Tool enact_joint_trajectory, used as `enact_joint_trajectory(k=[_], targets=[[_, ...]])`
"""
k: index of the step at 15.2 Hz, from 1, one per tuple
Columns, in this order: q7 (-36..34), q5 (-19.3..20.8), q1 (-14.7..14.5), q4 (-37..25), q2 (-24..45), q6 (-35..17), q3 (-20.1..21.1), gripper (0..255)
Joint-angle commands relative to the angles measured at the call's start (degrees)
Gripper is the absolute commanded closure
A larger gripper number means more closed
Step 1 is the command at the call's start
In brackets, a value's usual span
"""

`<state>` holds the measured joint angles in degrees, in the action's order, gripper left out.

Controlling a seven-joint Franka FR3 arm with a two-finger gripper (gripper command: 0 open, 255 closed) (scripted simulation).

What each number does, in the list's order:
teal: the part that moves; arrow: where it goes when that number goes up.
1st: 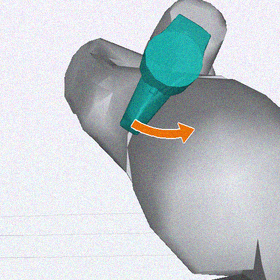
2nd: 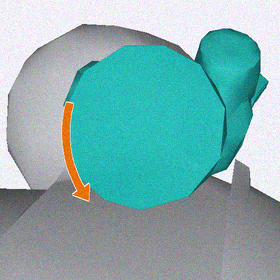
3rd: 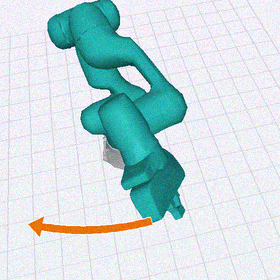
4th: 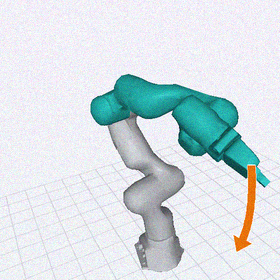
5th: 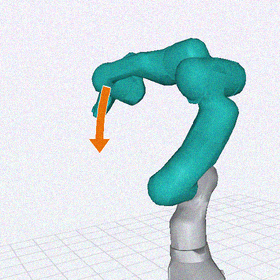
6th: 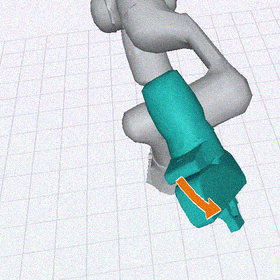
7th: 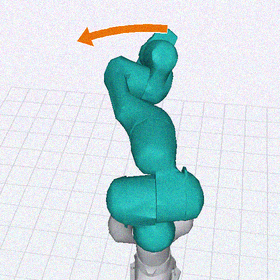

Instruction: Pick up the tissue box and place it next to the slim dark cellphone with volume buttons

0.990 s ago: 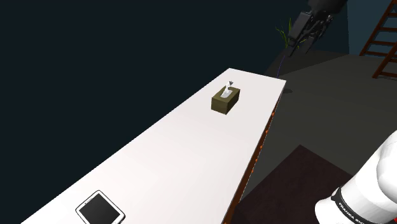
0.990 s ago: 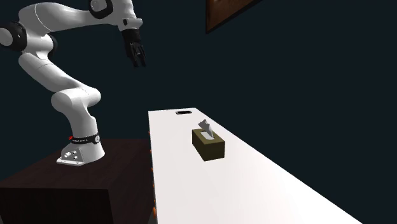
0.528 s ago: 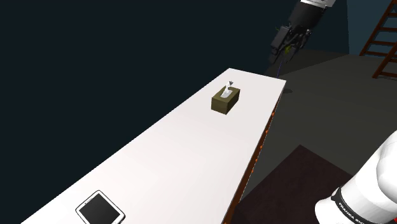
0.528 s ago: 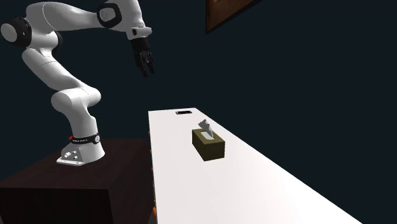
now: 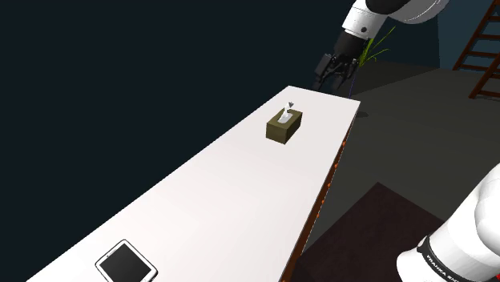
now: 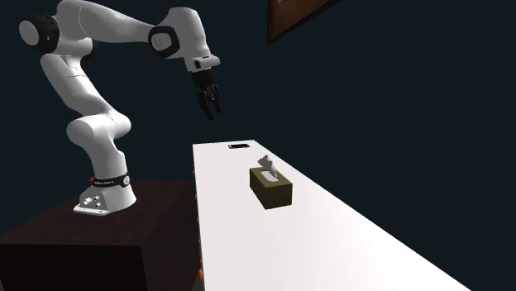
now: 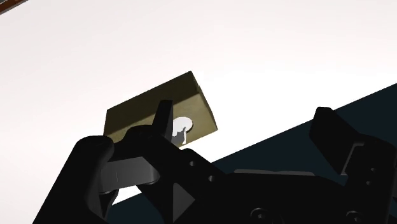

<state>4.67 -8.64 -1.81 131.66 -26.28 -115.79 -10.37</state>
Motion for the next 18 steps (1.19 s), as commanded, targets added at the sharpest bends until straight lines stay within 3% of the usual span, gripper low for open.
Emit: enact_joint_trajectory(k=[1, 8, 15, 18], targets=[[1.4, -1.8, -0.5, -1.2, 4.2, -2.8, -1.3, 0], [8.1, -10.7, -1.9, -7.4, 19.2, -9.7, -5.2, 0], [15.5, -22.2, -0.8, -17.6, 35.4, -12.1, -6.3, 0], [16.2, -23.3, -0.7, -17.9, 36.9, -13.2, -5.9, 0]])
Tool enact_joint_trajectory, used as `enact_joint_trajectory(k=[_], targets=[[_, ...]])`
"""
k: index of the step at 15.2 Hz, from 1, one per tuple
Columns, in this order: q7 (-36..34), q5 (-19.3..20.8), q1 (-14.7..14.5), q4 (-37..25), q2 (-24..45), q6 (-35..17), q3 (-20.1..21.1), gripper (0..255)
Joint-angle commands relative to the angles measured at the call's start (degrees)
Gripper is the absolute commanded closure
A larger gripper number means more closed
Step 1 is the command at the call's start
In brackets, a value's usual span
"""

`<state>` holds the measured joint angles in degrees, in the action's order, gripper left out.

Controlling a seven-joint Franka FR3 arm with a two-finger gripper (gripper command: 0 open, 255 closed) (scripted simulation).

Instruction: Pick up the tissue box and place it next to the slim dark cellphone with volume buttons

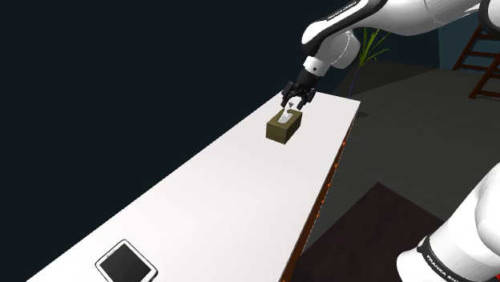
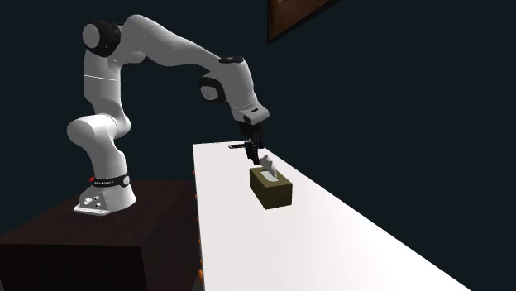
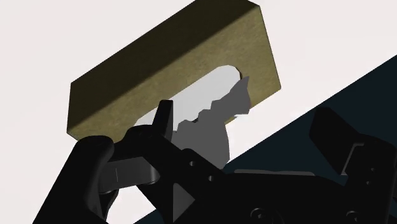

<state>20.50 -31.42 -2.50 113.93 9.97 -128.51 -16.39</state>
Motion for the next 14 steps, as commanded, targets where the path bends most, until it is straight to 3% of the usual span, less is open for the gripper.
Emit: enact_joint_trajectory(k=[1, 5, 13, 14], targets=[[0.5, -0.9, -0.1, 0.0, 1.1, -1.0, 0.3, 0], [1.6, -2.6, -0.4, 0.2, 3.4, -3.4, 1.1, 0], [1.6, -2.6, -0.4, 0.2, 3.4, -3.4, 1.1, 0], [1.6, -2.6, -0.4, 0.2, 3.4, -3.4, 1.1, 255]])
